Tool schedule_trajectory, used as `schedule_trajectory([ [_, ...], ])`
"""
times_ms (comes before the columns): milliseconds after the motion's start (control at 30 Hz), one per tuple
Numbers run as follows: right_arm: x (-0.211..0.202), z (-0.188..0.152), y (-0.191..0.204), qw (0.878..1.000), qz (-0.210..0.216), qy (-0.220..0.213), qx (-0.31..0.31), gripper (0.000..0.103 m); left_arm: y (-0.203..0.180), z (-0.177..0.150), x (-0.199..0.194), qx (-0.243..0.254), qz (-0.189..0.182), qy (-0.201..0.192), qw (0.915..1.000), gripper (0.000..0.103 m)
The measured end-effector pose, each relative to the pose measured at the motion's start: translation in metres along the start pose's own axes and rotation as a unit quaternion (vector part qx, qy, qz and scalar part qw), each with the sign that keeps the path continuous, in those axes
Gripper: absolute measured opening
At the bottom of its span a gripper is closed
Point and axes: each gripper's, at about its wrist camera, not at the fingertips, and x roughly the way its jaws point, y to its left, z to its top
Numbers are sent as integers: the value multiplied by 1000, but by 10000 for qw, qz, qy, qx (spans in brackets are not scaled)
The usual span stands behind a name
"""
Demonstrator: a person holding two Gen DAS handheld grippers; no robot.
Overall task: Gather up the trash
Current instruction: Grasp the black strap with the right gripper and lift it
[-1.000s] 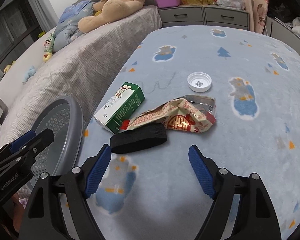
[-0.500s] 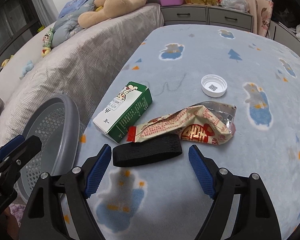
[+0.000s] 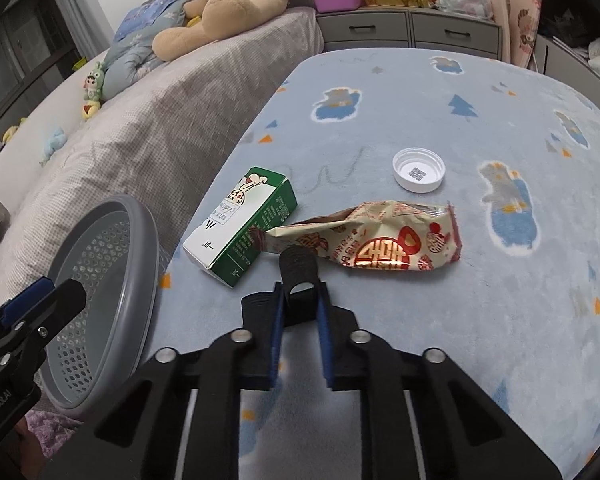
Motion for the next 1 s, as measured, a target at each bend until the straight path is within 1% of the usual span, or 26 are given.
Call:
schedule_trajectory([
  [133,-9,-3,-7,9999,44,-17,107,7,-2,-1,-1,32,-42,6,10000,68],
  [367,-33,-10,-21,9998,19,-100,193,7,-10,-4,-5,151,-241,-35,9996,68],
  [700,-73,-17,-57,9993,-124,-223,285,7,-30,-2,-10,423,-496,-71,9978,68],
  [833,-84,-17,-72,9988,-118,-295,360,7,-36,3,-1,396,-590,54,9975,68],
  [1000,-91,-16,-83,9981,-3,-410,458,7,-45,20,14,427,-612,193,9970,68],
])
